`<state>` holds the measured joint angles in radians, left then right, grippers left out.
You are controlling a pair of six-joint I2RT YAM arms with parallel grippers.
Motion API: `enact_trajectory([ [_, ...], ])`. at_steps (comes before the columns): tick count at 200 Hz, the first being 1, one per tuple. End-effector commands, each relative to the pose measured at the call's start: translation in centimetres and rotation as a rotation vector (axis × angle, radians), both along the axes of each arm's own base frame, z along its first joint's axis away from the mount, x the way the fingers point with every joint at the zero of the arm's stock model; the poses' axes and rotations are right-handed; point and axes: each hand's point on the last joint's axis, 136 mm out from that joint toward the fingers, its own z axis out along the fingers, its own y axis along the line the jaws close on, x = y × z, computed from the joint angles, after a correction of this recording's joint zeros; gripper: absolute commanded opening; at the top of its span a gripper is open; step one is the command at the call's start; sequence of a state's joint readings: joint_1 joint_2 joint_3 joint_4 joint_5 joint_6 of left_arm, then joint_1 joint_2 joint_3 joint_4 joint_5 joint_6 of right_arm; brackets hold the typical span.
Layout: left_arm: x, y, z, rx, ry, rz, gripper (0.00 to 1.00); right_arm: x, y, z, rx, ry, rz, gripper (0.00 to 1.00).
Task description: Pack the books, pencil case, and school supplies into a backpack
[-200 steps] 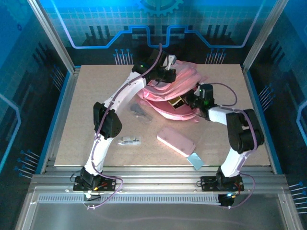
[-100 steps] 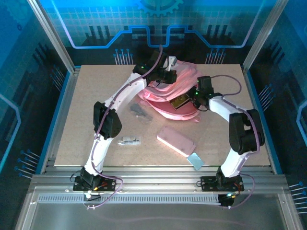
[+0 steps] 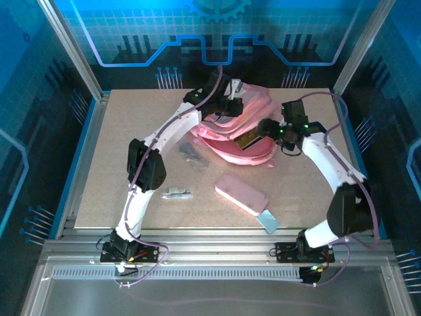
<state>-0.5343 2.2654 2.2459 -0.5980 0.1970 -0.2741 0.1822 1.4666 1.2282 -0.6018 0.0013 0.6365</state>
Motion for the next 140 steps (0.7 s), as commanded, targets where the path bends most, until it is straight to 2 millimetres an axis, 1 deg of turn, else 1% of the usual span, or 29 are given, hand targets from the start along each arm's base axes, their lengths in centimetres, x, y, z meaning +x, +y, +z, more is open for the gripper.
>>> enact_trajectory([
  [1,1.0,0.2,2.7,-0.089,-0.058,0.056,0.0,-3.8,-2.6,1.8,-0.152,0.018,0.051,0.94],
  [13,0.8,0.3,2.4,-0.102,-0.041,0.071,0.0,-4.7,-2.9,2.5,-0.158,-0.003,0.058,0.94],
  [19,0.8,0.5,2.4,-0.103,-0.04,0.082,0.0,-5.0,-2.6,2.8,-0.148,-0.016,0.07,0.94],
  [22,0.7,0.6,2.3,-0.101,-0.038,0.087,0.03,-5.1,-2.5,2.9,-0.141,-0.023,0.075,0.94],
  [33,0.3,1.4,2.5,-0.1,-0.039,0.116,0.31,-5.4,-1.7,3.2,-0.105,-0.044,0.098,0.94],
  [39,0.2,2.1,2.5,-0.1,-0.042,0.14,0.45,-5.4,-1.1,3.5,-0.085,-0.059,0.112,0.94],
  [45,-0.1,2.9,2.5,-0.103,-0.041,0.163,0.56,-5.4,-0.6,3.5,-0.07,-0.067,0.122,0.94],
  [50,-0.4,3.6,2.3,-0.111,-0.039,0.183,0.59,-5.4,-0.1,3.5,-0.057,-0.077,0.131,0.94],
  [53,-0.5,4.0,2.6,-0.124,-0.043,0.196,0.61,-5.3,0.2,3.4,-0.049,-0.08,0.136,0.94],
  [61,-0.8,5.5,2.2,-0.148,-0.035,0.239,0.63,-5.1,1.1,3.3,-0.03,-0.094,0.155,0.94],
  [69,-1.1,7.1,1.7,-0.174,-0.024,0.28,0.64,-5.0,1.9,3.1,-0.019,-0.098,0.17,0.94],
  [79,-1.4,9.2,1.7,-0.205,-0.025,0.333,0.65,-4.7,2.6,2.7,-0.014,-0.101,0.182,0.94],
  [87,-1.9,10.6,1.0,-0.212,-0.016,0.365,0.66,-4.5,3.1,2.4,-0.01,-0.104,0.192,0.94],
  [100,-2.4,12.8,0.0,-0.215,0.004,0.418,0.66,-4.2,3.2,1.7,-0.018,-0.098,0.189,0.94],
  [114,-2.9,14.5,-1.0,-0.219,0.021,0.464,0.68,-3.9,3.2,1.2,-0.026,-0.097,0.186,0.94],
  [140,-3.4,17.5,-4.6,-0.226,0.084,0.577,0.72,-3.5,3.3,0.7,-0.032,-0.095,0.184,0.96],
])
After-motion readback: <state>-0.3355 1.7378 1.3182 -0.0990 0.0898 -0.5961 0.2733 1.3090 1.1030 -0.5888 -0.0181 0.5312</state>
